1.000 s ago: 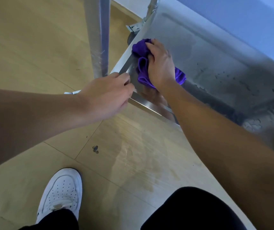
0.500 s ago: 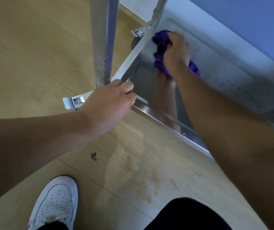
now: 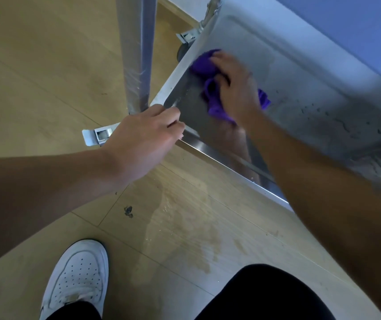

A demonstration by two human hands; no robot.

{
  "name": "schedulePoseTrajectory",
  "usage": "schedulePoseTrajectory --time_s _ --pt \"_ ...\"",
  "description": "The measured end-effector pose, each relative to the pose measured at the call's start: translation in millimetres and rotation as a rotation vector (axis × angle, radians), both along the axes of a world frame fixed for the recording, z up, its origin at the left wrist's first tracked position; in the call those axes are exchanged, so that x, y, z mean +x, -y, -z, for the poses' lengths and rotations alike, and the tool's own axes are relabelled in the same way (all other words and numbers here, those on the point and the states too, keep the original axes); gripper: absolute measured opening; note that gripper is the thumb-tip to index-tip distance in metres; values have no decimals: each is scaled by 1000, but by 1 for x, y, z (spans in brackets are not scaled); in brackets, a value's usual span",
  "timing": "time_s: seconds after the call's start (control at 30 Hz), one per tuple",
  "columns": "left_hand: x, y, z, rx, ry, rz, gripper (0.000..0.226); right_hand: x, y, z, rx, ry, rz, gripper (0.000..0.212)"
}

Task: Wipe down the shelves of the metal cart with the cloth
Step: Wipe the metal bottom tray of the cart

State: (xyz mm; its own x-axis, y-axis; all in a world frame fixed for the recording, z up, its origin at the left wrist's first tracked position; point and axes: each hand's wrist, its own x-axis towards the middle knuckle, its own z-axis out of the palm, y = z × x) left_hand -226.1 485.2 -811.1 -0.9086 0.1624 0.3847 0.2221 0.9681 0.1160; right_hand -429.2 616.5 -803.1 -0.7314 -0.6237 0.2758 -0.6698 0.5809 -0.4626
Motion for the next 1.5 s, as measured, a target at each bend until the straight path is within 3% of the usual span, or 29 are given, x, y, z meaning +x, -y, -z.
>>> schedulePoseTrajectory --time_s 0.07,0.13,0.2,0.37,0.53,0.6,0.93,1.0,1.2,1.27,1.4,1.5 --pt "1 1 1 3 -11 -5 15 37 -9 7 7 -91 -288 35" --pt "2 0 3 -1 -12 -5 13 52 -20 6 55 -116 -439 33" --pt "1 -1 4 -4 0 -14 12 35 -21 5 93 -119 -371 34" --pt "-5 0 3 9 12 -21 10 -5 1 1 38 -4 42 40" --pt "-5 2 2 -37 5 -28 6 52 -8 7 15 -127 -233 37" --pt "-4 0 2 -33 12 -31 5 52 -12 9 15 -140 -249 35" --pt "-11 -4 5 -71 51 -88 13 -53 15 -2 -35 45 409 40" --pt "-12 -3 5 -99 47 -95 11 -46 18 -1 -38 30 384 40" --pt "-12 -8 -6 -145 13 -114 17 -11 5 12 27 -133 -122 37" --pt "-16 -12 -13 -135 10 -124 19 -27 0 6 18 -105 -45 36" --pt "-26 -13 -13 -86 1 -120 12 -57 2 2 -9 -11 346 40" --pt "-31 -11 -7 25 17 -59 15 -41 13 11 7 -71 230 40"
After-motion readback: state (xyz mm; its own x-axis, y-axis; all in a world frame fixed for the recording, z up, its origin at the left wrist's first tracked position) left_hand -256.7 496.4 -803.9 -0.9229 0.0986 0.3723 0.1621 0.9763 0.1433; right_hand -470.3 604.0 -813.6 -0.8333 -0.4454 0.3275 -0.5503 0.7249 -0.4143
